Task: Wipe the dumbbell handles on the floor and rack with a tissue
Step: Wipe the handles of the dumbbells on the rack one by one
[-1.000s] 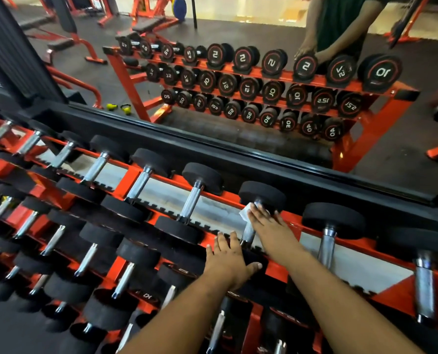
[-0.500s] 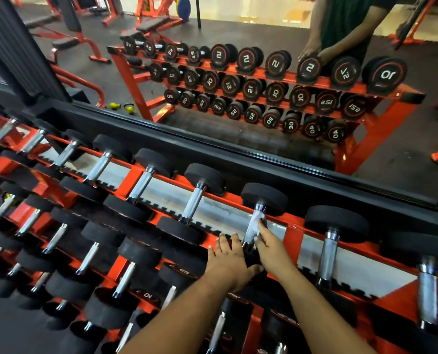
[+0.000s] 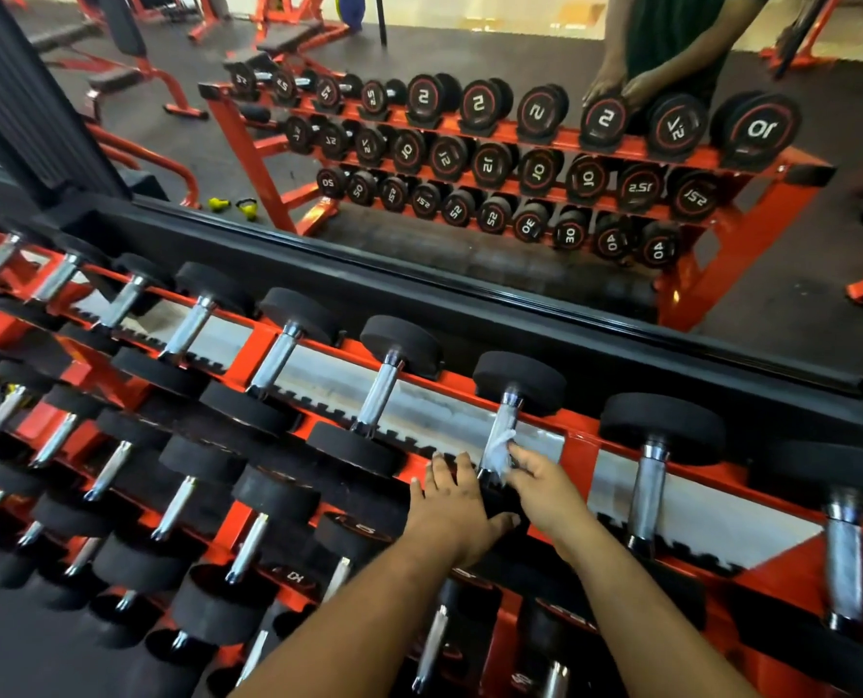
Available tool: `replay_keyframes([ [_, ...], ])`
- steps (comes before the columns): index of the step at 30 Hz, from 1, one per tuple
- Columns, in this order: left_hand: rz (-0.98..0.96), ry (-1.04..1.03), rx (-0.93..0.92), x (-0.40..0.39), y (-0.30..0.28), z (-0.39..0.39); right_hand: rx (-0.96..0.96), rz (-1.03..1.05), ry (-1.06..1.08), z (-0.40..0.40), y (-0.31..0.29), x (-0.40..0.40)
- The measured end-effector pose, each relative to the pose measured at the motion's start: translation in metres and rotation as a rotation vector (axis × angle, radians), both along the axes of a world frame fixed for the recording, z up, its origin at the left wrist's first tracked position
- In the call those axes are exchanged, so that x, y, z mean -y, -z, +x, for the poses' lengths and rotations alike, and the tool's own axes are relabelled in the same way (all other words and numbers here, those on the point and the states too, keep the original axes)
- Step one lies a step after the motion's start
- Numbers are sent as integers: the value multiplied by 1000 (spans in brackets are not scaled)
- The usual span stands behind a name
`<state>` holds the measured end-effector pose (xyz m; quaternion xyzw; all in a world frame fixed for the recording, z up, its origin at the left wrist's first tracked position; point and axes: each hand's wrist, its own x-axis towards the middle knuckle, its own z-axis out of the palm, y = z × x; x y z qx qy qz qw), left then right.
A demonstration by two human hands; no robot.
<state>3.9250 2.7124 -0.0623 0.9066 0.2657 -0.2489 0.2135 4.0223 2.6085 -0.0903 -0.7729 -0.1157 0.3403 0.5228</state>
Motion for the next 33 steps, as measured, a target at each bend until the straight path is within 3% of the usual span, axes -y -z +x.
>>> replay_keyframes([
  [6,12,-14,-7,1,-2,0,-56,98,344,30,-1,-37],
  [9,11,-15,-11,1,-1,0,-43,25,318,22,-4,-38],
  [14,1,1,-27,-1,0,1,-125,-179,101,12,-8,-24],
  [17,5,6,-21,-1,0,0,-267,-75,209,20,-11,-34],
  [21,17,7,-22,-1,1,0,-257,156,381,37,-16,-49],
  [28,17,21,-24,-1,1,0,-285,-103,39,19,7,-27],
  [33,28,21,-19,-1,1,0,-303,114,339,39,-12,-48],
])
